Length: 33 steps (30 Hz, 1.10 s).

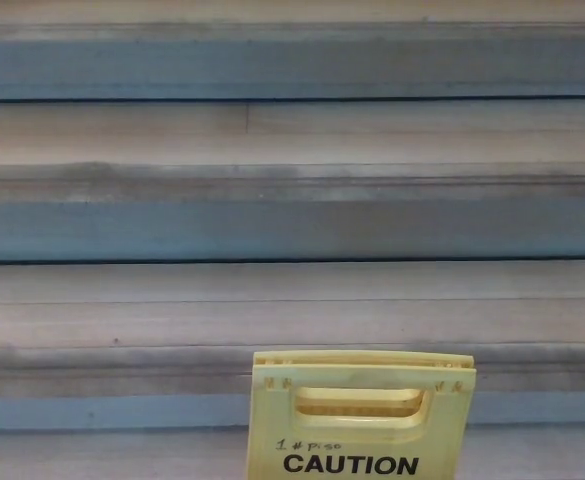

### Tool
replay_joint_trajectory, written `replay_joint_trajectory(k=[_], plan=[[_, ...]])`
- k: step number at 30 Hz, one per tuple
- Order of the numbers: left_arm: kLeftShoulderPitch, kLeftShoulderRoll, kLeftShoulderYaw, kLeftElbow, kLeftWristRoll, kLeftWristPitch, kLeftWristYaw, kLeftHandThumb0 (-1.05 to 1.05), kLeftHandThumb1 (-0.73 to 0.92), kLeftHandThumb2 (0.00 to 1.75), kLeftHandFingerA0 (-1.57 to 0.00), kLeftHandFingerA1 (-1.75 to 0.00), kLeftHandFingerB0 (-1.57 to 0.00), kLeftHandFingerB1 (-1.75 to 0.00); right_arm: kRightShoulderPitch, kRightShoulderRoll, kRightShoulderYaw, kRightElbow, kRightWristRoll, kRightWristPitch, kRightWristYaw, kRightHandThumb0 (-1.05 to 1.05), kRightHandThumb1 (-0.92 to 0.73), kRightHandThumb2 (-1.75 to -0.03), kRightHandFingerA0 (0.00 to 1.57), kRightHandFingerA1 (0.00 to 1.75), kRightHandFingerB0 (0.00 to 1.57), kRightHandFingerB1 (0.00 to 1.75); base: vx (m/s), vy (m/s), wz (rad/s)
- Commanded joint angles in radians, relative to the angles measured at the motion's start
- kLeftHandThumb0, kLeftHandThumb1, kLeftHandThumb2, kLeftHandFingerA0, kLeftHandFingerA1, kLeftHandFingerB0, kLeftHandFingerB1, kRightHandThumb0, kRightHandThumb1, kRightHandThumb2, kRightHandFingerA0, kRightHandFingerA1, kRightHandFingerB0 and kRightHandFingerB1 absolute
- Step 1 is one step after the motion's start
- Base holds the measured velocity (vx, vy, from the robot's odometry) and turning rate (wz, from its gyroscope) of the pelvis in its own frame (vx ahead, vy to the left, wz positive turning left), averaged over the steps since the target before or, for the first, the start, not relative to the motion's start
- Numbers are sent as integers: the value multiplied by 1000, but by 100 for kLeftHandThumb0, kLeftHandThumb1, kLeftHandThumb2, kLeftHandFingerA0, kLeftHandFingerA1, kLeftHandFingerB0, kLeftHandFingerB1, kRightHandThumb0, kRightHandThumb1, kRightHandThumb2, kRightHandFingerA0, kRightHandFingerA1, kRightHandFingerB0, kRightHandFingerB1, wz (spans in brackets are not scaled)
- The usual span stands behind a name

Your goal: The robot uses its right hand to pick up a caution sign board kept on the stair and turn around and walk towards a pillar and place the sign against it

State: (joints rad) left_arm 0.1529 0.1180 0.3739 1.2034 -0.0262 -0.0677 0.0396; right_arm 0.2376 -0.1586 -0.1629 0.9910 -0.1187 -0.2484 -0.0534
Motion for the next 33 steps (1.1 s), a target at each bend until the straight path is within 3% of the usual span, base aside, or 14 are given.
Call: replay_joint_trajectory(k=[1, 5, 11, 13, 17, 18, 20, 21, 22, 23, 24, 25, 27, 33], plan=[[-24, 10, 47, 44, -51, -200, 46, -13, 62, 79, -136, -116, -108, -105, -12, -5, -28, 24, 32, -124, -63, -10, -64, -80, 96, 61, 77, 52, 0, 0, 0], [-25, 14, 45, 49, -44, -217, 48, -13, 62, 77, -138, -114, -107, -105, -20, -15, -16, 45, 17, -142, -76, -16, -72, -70, 96, 59, 72, 52, 0, 0, 0], [-38, 34, 51, 44, -53, -223, 48, -13, 59, 83, -142, -114, -108, -108, -44, -40, -13, 55, 6, -186, -105, -16, -68, -67, 88, 54, 63, 45, 0, 0, 0], [-51, 53, 50, 37, -53, -241, 45, -11, 47, 104, -138, -123, -112, -108, -56, -69, -23, 13, 9, -237, -111, -10, -69, -76, 86, 52, 57, 43, 0, 0, 0], [-58, 58, 52, 43, -60, -248, 41, -11, 47, 104, -138, -123, -112, -108, -62, -79, -14, 16, 5, -255, -121, -10, -69, -76, 86, 52, 57, 43, 0, 0, 0], [-80, 74, 59, 46, -67, -245, 34, -10, 48, 100, -141, -116, -115, -108, -91, -100, -44, -20, 53, -215, -68, -35, -70, -61, 49, 36, 20, 29, 0, 0, 0], [-97, 85, 63, 42, -71, -241, 36, -13, 51, 94, -139, -118, -115, -110, -113, -124, -60, -51, 79, -184, -20, -41, -67, -61, 40, 33, 12, 26, 0, 0, 0], [-103, 88, 70, 43, -76, -239, 38, -13, 44, 103, -139, -125, -117, -111, -120, -135, -62, -72, 82, -175, -5, -49, -64, -59, 32, 32, 5, 26, 0, 0, 0], [-116, 95, 84, 33, -92, -239, 33, -10, 42, 106, -140, -127, -120, -112, -152, -175, -65, -176, 101, -116, 59, -61, -57, -62, 14, 30, 1, 21, 0, 0, 0], [-122, 98, 89, 27, -97, -240, 32, -7, 43, 110, -144, -126, -120, -113, -172, -203, -60, -232, 108, -87, 104, -79, -49, -82, 5, 20, 0, 9, 0, 0, 0], [-126, 101, 88, 24, -94, -239, 35, -7, 42, 109, -145, -129, -122, -115, -186, -228, -50, -281, 110, -60, 146, -82, -50, -83, 15, 6, 3, 9, 0, 0, 0], [-129, 103, 86, 23, -92, -237, 37, -7, 42, 109, -145, -129, -122, -115, -191, -236, -47, -313, 114, -37, 159, -82, -50, -83, 15, 6, 3, 9, 0, 0, 0], [-132, 109, 75, 21, -79, -248, 38, -7, 45, 110, -139, -126, -119, -113, -219, -268, -37, -420, 130, 33, 209, -79, -48, -89, 0, 9, 0, 17, 0, 0, 0], [-130, 112, 70, 16, -78, -259, 33, -1, 45, 116, -139, -125, -122, -114, -294, -319, 22, -674, 108, 169, 278, -90, -52, -89, 0, 0, 0, 4, 0, 0, 0]])
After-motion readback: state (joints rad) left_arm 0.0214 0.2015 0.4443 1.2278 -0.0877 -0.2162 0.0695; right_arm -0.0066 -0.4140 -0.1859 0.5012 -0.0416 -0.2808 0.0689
